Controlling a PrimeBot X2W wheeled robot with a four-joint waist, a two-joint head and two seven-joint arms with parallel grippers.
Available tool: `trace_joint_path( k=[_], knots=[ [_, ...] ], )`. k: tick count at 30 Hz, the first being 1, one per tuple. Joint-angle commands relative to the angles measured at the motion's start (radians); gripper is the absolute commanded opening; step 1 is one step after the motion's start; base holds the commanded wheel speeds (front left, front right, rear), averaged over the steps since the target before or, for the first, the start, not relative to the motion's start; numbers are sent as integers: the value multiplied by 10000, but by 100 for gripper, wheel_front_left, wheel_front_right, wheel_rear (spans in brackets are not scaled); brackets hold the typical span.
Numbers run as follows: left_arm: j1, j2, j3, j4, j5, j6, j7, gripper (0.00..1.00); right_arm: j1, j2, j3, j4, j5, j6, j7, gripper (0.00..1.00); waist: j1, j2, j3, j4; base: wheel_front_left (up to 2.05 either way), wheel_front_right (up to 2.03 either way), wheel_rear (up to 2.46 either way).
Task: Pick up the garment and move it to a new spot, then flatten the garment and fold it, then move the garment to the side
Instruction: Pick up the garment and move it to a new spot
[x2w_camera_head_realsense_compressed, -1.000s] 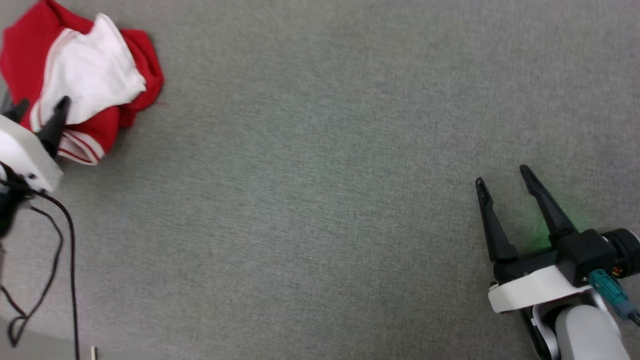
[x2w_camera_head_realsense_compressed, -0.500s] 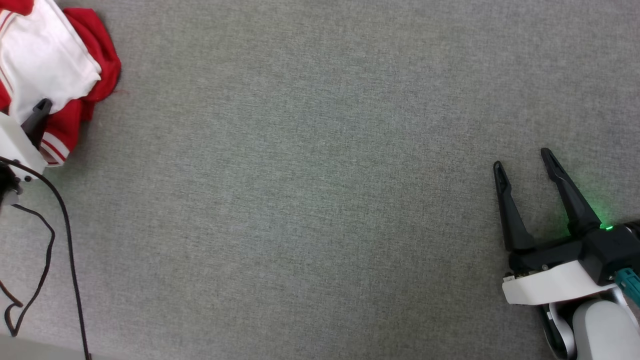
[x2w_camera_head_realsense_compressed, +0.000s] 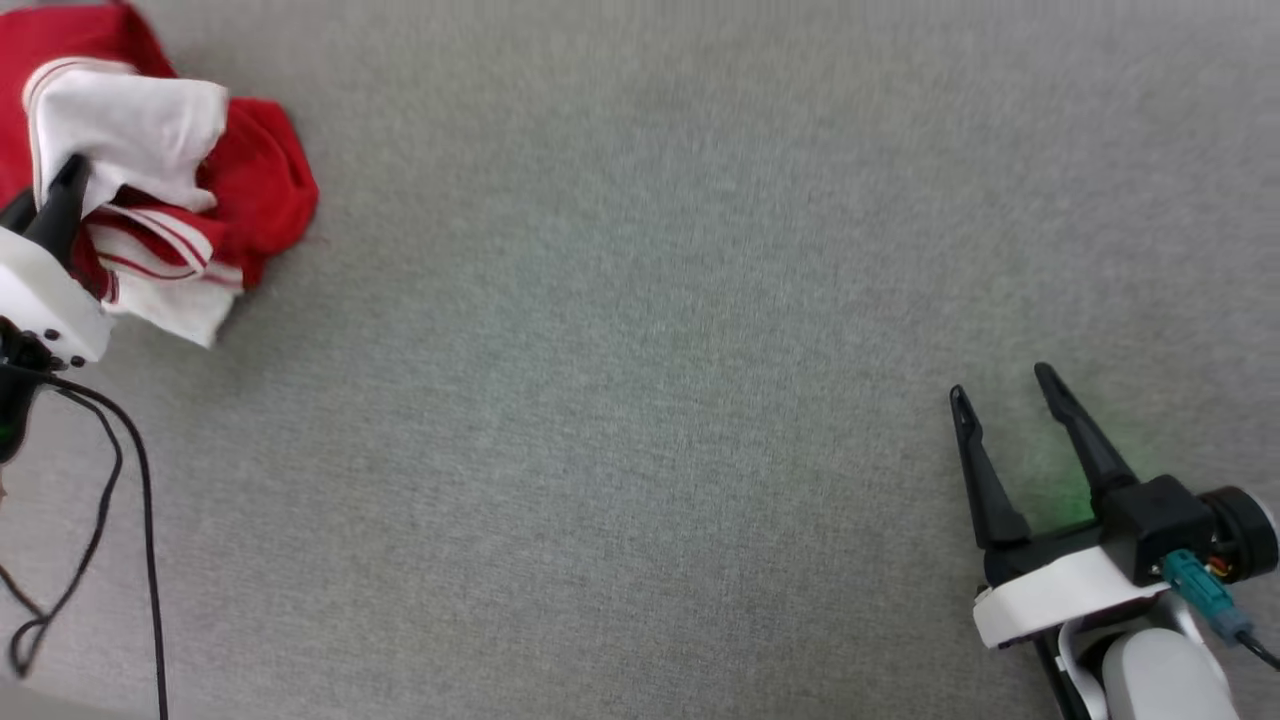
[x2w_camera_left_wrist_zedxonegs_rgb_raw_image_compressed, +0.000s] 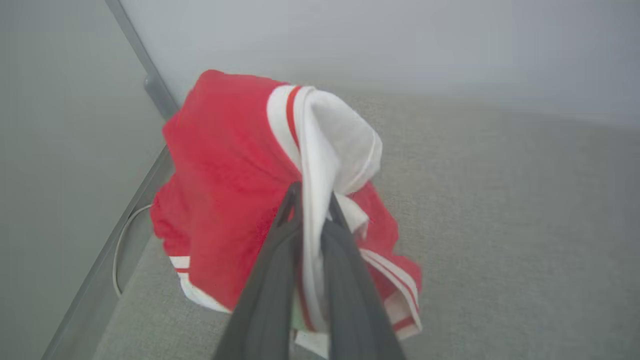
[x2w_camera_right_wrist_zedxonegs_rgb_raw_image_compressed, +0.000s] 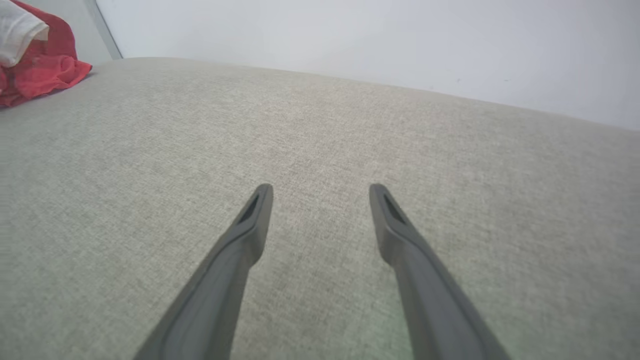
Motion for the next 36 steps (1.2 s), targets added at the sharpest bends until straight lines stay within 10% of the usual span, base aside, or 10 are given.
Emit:
trace_joint_path(
  k=[1, 13, 22, 33, 34, 35, 36],
  knots=[
    [182, 195, -81, -240, -65, 9, -163, 0, 114, 79, 25, 123, 83, -10, -82, 100, -1, 0, -801, -83, 0, 0, 0],
    [969, -400, -1499, -3585, -11, 437, 711, 0, 78, 440, -160, 1023, 375, -12, -178, 100, -1, 0, -2882, -744, 0, 0, 0],
    [1218, -2151, -3067, -5206, 472, 1204, 1604, 0, -70, 468, -514, 773, 677, -10, -184, 100, -1, 0, -3112, -1828, 0, 0, 0],
    [575, -4842, -4888, -3237, 1270, 800, 1226, 0, -577, 470, -1420, 278, 927, -10, -181, 100, -1, 0, -2217, -3357, 0, 0, 0],
    [522, -5063, -4957, -2881, 1290, 776, 1124, 39, -605, 469, -1439, 257, 929, -10, -181, 100, -1, 0, -2131, -3444, 0, 0, 0],
    [470, -5260, -5070, -2559, 1329, 716, 1057, 100, -615, 466, -1453, 237, 932, -10, -183, 100, -1, 0, -2064, -3504, 0, 0, 0],
    [399, -5421, -5163, -2223, 1391, 652, 961, 100, -623, 468, -1453, 222, 950, -10, -181, 100, -1, 0, -1997, -3549, 0, 0, 0]
  ],
)
